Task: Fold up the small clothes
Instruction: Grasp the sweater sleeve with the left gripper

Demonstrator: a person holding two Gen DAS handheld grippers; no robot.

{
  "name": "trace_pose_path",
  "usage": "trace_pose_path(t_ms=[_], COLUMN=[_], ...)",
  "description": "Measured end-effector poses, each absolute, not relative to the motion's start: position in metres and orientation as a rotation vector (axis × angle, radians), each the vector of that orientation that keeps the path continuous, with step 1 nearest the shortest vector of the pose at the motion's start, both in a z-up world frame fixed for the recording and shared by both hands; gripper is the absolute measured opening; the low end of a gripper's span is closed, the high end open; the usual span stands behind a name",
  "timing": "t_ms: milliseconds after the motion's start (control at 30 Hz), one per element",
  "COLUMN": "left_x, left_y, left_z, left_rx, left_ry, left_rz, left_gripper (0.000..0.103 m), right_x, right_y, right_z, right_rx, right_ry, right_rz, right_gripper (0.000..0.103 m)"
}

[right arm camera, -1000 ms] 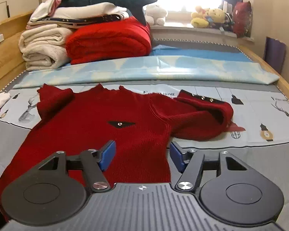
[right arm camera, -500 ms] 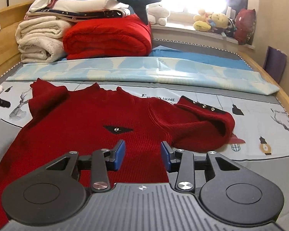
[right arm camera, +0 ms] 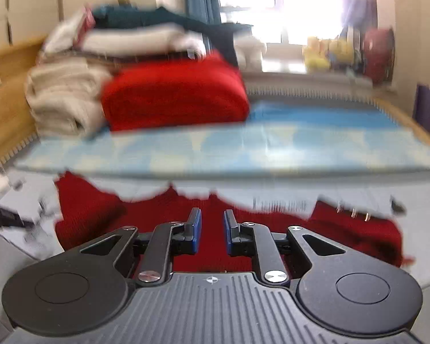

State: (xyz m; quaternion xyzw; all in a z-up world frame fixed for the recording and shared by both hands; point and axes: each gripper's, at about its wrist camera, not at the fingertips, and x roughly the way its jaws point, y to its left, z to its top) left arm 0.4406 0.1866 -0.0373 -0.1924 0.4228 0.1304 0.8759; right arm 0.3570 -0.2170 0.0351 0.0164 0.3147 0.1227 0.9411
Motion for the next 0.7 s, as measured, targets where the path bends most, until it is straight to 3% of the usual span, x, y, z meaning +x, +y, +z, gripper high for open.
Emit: trace_pose_path(t_ms=[167,233,300,367,700], left_x=[0.461,0.470,0.479,0.488,0.511], left_y=[0.194,0.196,0.198,0.200,0.212], left_z=[-0.055,-0.061,-0.067,-0.074,-0.110], left_rx=[-0.454,-0.476,-0.494,-0.502,-0.628], left_ry=[0.853,0.847,0.841,0.840,0.872], left_rz=[0.302,0.301,0.298,0.309,0.332], left_gripper=[0.021,0.029,0.050,0.058,0.054], right_x=[0.373,0.377,0.383,0.389,0.392], right_y=[-0.198,-0.193,-0.190,-0.190,-0.189], right_z=[0.028,0.029,0.028,0.026,0.015], right_rx=[0.100,0.088,0.104,0.110,0.083], right_ry=[0.660,0.657,0.668,0.679,0.700], right_rz=[0.338,0.348,0.353,0.349,0.342], right_gripper=[0.021,0.021,0.021,0.021,0.021])
